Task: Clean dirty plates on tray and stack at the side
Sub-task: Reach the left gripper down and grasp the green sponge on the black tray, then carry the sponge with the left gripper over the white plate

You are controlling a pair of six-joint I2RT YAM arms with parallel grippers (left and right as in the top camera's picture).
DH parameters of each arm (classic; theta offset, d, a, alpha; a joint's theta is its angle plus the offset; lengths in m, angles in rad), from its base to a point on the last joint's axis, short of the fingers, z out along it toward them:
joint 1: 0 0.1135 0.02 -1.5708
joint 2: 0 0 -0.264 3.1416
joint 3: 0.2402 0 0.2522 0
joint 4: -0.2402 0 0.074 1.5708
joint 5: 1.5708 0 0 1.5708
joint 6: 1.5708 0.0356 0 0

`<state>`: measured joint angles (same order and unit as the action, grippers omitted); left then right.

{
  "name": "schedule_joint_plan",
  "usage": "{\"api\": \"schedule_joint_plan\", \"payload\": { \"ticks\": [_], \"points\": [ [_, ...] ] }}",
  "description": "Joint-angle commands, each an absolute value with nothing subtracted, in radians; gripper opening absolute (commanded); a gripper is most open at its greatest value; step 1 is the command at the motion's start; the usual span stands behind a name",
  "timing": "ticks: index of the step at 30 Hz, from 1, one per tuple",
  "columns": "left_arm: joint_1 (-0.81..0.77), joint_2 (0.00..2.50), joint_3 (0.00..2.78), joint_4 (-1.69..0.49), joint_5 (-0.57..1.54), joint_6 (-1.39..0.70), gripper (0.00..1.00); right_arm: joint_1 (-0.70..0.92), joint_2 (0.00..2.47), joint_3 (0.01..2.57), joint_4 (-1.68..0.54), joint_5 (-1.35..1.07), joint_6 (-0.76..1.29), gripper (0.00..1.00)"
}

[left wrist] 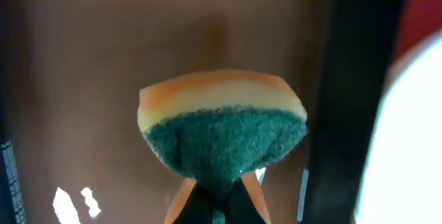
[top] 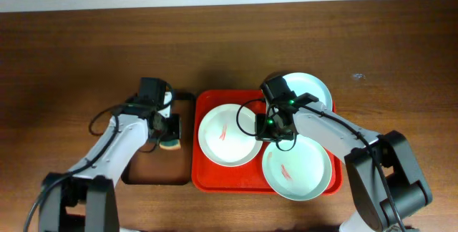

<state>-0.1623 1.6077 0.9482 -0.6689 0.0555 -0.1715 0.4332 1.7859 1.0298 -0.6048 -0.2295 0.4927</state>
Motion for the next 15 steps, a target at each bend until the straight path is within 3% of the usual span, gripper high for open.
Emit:
{"api": "schedule_joint_plan", "payload": {
  "ticks": [1, 2, 6, 9, 15],
  "points": [
    [-0.154, 1.645, 0.927, -0.640, 0.056, -0.151, 0.09, 0.439, 1.791, 1.020, -0.596, -0.224, 0.487, 0.04],
    [-0.148, 1.644, 0.940, -0.649, 0.056, -0.151, 0.28, 0.439, 1.791, 1.020, -0.598, -0.224, 0.487, 0.04],
    [-0.149, 1.644, 1.036, -0.743, 0.063, -0.101, 0.44, 0.439, 1.791, 1.020, -0.597, -0.224, 0.487, 0.04],
    [-0.151, 1.666, 1.035, -0.753, 0.064, -0.073, 0.34, 0.439, 1.791, 1.020, -0.596, -0.224, 0.487, 0.04],
    [-0.157, 1.707, 1.033, -0.778, 0.064, -0.073, 0.34, 0.439, 1.791, 1.020, -0.596, -0.224, 0.487, 0.05]
  ]
}}
